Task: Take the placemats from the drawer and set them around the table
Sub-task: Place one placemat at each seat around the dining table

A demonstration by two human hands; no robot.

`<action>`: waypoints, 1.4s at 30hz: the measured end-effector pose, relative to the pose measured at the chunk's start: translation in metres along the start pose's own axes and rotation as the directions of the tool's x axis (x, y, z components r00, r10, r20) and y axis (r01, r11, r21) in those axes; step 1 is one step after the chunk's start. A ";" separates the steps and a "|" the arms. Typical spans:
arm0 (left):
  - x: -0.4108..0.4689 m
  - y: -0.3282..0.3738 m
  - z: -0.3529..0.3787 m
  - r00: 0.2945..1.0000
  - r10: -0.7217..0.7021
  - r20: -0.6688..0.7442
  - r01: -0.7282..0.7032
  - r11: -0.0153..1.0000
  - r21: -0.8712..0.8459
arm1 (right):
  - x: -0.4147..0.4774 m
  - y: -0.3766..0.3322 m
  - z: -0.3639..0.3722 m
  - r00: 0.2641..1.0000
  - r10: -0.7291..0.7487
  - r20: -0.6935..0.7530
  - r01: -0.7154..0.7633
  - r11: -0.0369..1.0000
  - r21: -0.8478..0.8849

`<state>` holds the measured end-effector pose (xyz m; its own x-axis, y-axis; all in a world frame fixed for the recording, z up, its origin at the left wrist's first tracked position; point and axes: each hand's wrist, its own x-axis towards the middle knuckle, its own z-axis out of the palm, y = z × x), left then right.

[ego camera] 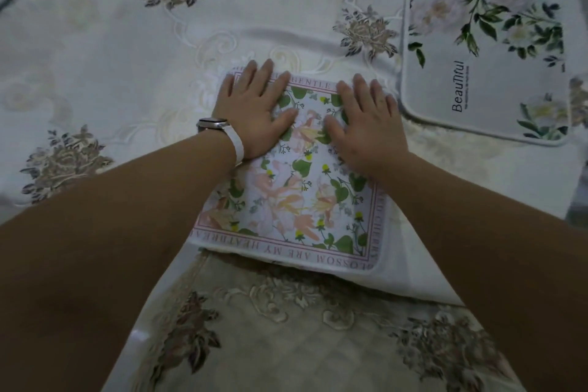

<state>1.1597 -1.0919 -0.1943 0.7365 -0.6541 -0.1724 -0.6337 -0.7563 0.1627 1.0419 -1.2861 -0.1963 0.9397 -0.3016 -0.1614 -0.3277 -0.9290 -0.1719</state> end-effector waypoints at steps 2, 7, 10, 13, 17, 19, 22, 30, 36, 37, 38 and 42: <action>-0.011 -0.011 0.000 0.997 -0.072 -0.017 0.072 0.997 -0.028 | -0.008 0.011 -0.002 0.998 0.065 0.014 -0.066 0.997 0.035; -0.052 -0.032 0.005 0.988 -0.151 -0.043 0.148 0.986 -0.074 | -0.044 0.022 -0.001 0.991 0.131 -0.001 -0.130 0.989 0.071; -0.077 -0.033 0.011 0.989 -0.148 -0.031 0.145 0.986 -0.077 | -0.069 0.015 0.005 0.988 0.151 0.031 -0.153 0.985 0.081; -0.098 -0.033 0.014 0.991 -0.137 -0.011 0.136 0.989 -0.058 | -0.093 0.002 0.007 0.989 0.143 0.039 -0.145 0.987 0.062; -0.122 -0.023 0.010 0.997 -0.070 0.022 0.070 0.997 -0.022 | -0.124 -0.017 0.010 0.987 0.146 0.066 -0.150 0.987 0.055; -0.135 -0.009 0.011 0.996 0.051 0.069 -0.052 0.999 0.010 | -0.138 -0.032 0.014 0.991 0.108 0.079 -0.111 0.993 0.030; -0.147 0.011 0.018 0.949 0.296 0.110 -0.304 0.950 0.065 | -0.152 -0.061 0.020 0.993 -0.020 0.119 0.022 1.000 -0.013; -0.149 0.002 0.020 0.811 0.567 0.144 -0.582 0.806 0.109 | -0.161 -0.067 0.028 0.936 -0.294 0.192 0.315 0.945 -0.085; -0.153 -0.018 0.016 0.893 0.433 0.121 -0.444 0.892 0.087 | -0.165 -0.029 0.017 0.931 -0.293 0.220 0.320 0.942 -0.099; -0.153 -0.023 0.015 0.921 0.375 0.109 -0.383 0.921 0.072 | -0.165 -0.021 0.015 0.944 -0.243 0.222 0.269 0.958 -0.095; -0.153 -0.028 0.015 0.945 0.311 0.096 -0.318 0.946 0.061 | -0.164 -0.014 0.014 0.957 -0.188 0.222 0.212 0.973 -0.088; -0.133 -0.016 0.011 0.968 0.236 0.082 -0.240 0.970 0.044 | -0.153 -0.017 0.012 0.981 -0.093 0.172 0.104 0.993 -0.060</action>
<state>1.0693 -0.9924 -0.1844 0.5442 -0.8127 -0.2080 -0.8017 -0.5769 0.1564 0.9027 -1.2211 -0.1806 0.9351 -0.1730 -0.3093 -0.2215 -0.9666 -0.1292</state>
